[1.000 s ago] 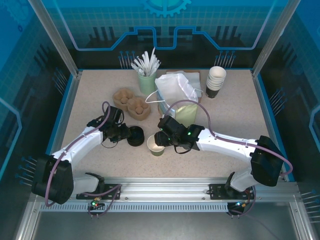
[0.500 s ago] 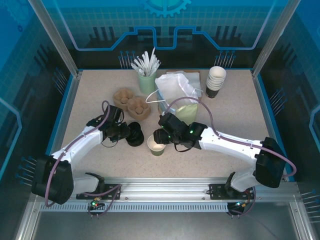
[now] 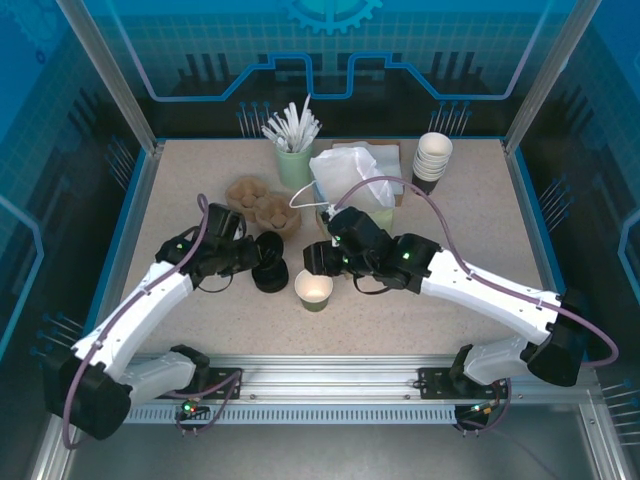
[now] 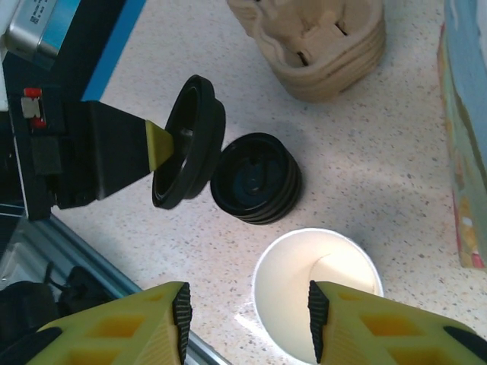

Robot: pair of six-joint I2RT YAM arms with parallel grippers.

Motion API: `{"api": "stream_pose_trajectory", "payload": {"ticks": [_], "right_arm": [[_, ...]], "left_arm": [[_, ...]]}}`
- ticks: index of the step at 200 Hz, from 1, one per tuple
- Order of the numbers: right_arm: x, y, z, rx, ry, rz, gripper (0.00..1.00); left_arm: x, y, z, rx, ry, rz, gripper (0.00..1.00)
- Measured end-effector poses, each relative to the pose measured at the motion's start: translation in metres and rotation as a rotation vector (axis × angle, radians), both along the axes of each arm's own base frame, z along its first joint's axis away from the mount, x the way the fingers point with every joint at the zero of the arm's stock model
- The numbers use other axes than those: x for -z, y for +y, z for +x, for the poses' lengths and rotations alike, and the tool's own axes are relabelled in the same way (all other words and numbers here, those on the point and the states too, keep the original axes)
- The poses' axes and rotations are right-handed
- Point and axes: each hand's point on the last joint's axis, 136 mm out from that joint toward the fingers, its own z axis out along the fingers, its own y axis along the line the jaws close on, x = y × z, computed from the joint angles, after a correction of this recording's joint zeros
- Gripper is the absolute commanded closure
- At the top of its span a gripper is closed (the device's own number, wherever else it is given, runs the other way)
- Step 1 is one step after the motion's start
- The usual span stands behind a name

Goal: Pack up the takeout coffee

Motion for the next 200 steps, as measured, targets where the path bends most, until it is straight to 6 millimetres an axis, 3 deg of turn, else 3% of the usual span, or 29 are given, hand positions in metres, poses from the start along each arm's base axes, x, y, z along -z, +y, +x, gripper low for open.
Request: {"api": "stream_pose_trajectory", "payload": {"ticks": [35,64,125,200], "right_arm": [[-0.017,0.008,-0.009,-0.043,-0.003,0.028,0.49],[-0.025,0.01,-0.014,-0.06,0.002,0.04,0.47],[-0.039,0.002,-0.018,-0.056,-0.015,0.066,0.45],[-0.027,-0.007,-0.015,-0.025,-0.014,0.017,0.45]], "left_arm": [[-0.033,-0.019,-0.014,0.083,-0.079,0.014,0.87],[-0.046,-0.034,-0.025,0.144,-0.107,0.034,0.87],[-0.063,-0.061,-0.038,0.24,-0.146,0.079,0.87],[-0.068,-0.081,-0.043,0.295,-0.164,0.098,0.87]]}}
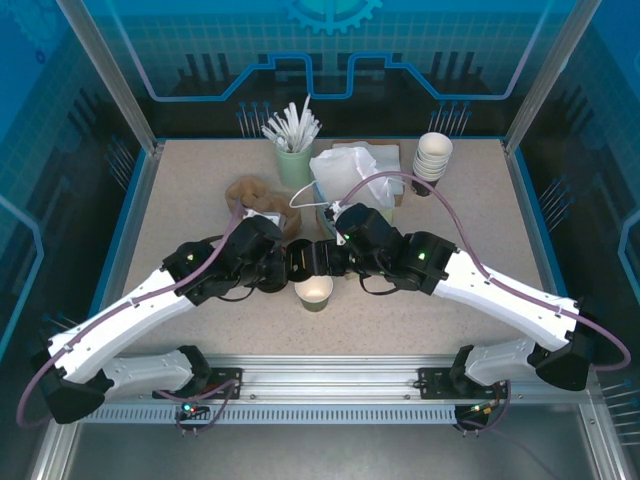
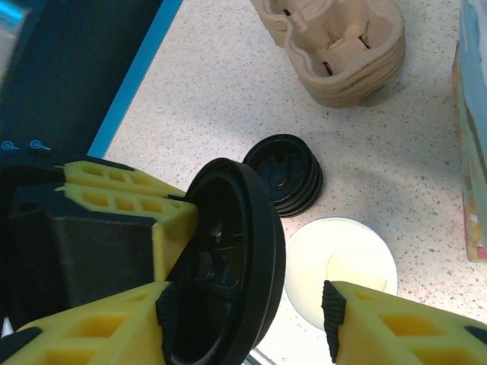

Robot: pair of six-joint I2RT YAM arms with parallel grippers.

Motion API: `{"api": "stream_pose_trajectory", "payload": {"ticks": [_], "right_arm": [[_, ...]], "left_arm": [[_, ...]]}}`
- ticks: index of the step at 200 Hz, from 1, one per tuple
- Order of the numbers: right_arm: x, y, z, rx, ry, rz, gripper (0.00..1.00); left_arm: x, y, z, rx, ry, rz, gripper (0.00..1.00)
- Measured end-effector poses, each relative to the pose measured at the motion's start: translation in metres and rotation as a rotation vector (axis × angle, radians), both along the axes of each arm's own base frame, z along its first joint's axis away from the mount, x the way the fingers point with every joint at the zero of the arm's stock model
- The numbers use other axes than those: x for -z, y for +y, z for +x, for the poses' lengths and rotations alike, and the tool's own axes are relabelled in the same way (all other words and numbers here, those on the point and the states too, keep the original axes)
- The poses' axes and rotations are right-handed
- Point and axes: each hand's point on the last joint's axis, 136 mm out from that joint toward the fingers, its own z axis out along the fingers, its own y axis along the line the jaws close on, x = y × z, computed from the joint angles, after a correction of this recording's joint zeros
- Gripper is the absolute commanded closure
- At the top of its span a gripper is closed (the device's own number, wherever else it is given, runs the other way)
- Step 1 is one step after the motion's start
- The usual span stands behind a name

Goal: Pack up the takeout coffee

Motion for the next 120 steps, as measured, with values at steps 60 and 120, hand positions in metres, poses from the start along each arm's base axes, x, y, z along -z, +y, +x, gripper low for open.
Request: {"api": "stream_pose_trajectory", "payload": {"ticks": [60,120], "right_arm": [[0.012,-0.006,0.001,0.017,0.01,-0.034,0.51],[0.012,-0.012,0.001,0.031,0.013,-0.027,0.81]], "left_arm": [[-0.005,-0.01,-0.005,0.034,-0.013,-0.005,0.87],[-0.005,-0.018,-0.006,0.062,-0.023,-0.003,0.87]]}}
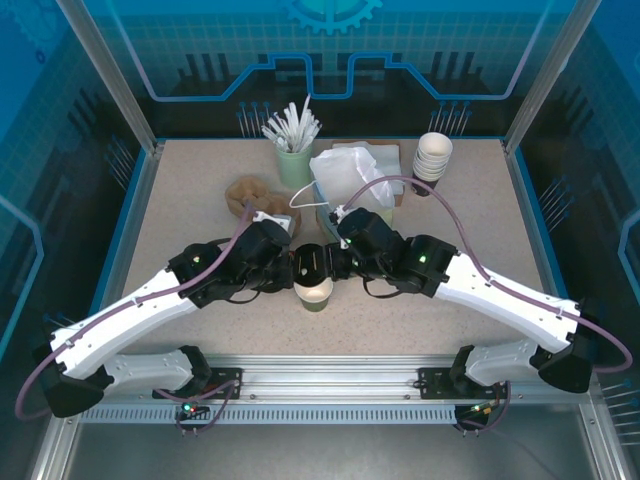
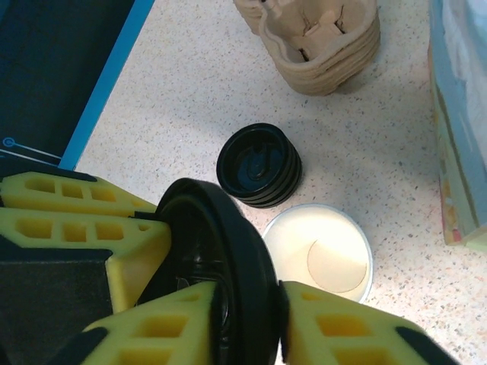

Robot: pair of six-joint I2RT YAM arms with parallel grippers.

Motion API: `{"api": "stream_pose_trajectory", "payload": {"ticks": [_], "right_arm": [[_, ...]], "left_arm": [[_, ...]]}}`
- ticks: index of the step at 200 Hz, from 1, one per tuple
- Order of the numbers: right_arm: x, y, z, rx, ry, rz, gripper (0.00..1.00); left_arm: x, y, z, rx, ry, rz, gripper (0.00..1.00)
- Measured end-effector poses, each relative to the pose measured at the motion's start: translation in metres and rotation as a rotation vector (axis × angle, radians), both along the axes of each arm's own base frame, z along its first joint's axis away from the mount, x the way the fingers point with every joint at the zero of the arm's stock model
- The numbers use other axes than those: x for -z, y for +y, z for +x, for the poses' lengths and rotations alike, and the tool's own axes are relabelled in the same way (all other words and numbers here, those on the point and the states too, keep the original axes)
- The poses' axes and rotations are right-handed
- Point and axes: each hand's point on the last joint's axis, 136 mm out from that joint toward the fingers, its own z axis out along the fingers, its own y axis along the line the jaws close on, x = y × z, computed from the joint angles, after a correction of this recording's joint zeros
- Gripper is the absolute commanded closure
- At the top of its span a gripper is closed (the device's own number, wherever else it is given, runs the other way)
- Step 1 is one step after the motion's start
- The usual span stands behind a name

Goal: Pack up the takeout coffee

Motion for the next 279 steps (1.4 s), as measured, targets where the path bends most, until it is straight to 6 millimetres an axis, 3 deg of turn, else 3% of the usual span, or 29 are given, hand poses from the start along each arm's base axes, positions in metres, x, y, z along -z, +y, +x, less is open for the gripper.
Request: {"api": "stream_pose_trajectory", "payload": {"ticks": [16,48,84,108,134,189,236,279], "right_arm": [[0.003,-0.006,0.003,0.02,0.007,-0.008,0.89],[0.009,-0.015,0.003,0.035,0.02,-0.023,0.98],[-0.005,-0.035,-0.001,0.053,0.025,0.012,1.0],[-0.013,-0.058,-0.005,0.083,0.042,0.024,1.0],[-0.011,-0.088,-0.01,0.125,0.1,0.013,1.0],[0.007,-0.143,-0.031,0.201,0.287,-0.021,1.0],[0.019,-0.164,-0.051,0.197,0.416,-0.032,1.0],[0.03,-0.166,-0.061,0.162,0.503,-0.003,1.0]], "left_arm": [[-0.004,-0.003,0.001,0.005,-0.015,-0.009,0.83],[-0.011,-0.01,0.003,0.047,-0.054,-0.019,0.65],[-0.033,-0.019,0.002,0.131,-0.157,-0.056,0.44],[-0.052,-0.031,-0.006,0.249,-0.269,-0.063,0.35],[-0.063,-0.048,-0.013,0.382,-0.387,-0.046,0.32],[-0.065,-0.084,-0.026,0.658,-0.61,0.017,0.33],[-0.051,-0.116,-0.04,0.899,-0.782,0.065,0.32],[-0.029,-0.144,-0.059,1.1,-0.911,0.141,0.32]]}}
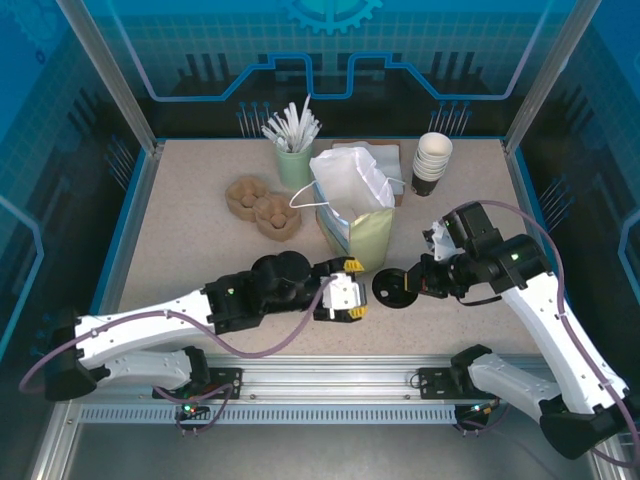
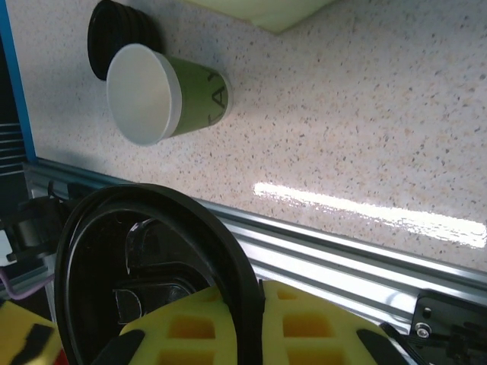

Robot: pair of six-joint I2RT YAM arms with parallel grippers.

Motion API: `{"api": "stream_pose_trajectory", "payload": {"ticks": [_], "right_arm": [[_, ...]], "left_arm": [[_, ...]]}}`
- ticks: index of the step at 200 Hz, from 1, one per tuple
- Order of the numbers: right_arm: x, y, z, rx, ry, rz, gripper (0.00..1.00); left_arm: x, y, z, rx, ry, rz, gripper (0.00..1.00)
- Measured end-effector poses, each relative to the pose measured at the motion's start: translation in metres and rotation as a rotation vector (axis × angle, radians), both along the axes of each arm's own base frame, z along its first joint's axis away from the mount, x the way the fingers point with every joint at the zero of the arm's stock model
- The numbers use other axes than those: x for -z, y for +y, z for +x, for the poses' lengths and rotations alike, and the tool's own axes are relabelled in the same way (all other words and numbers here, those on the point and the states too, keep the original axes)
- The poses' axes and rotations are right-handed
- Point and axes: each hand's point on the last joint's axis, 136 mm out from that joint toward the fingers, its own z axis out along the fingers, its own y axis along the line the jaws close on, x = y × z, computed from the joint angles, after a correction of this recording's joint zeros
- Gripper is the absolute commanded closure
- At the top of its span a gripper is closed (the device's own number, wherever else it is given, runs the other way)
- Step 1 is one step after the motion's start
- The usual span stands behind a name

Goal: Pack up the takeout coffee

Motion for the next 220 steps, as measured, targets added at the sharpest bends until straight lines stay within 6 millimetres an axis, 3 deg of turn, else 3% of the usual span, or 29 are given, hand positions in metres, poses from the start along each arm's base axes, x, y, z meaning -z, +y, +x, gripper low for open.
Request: {"api": "stream_pose_trajectory", "payload": {"ticks": [47,108,220], "right_arm": [[0.017,0.004,-0.003,-0.023,0.089,0.046,1.0],[0.022,0.01,-0.003,-0.046,0.121,0.093,1.0],[0.027,0.012,-0.002,-0.065,0.135,0.101,1.0]], "left_arm": [[0.013,-0.015,-0.002,0.063,-0.087,0.052,0.43],[0.019,-0.021,-0.004,0.1,-0.152,0.083,0.53],[0.029,-0.016,0.002,0.087,-0.243,0.172,0.59]]}}
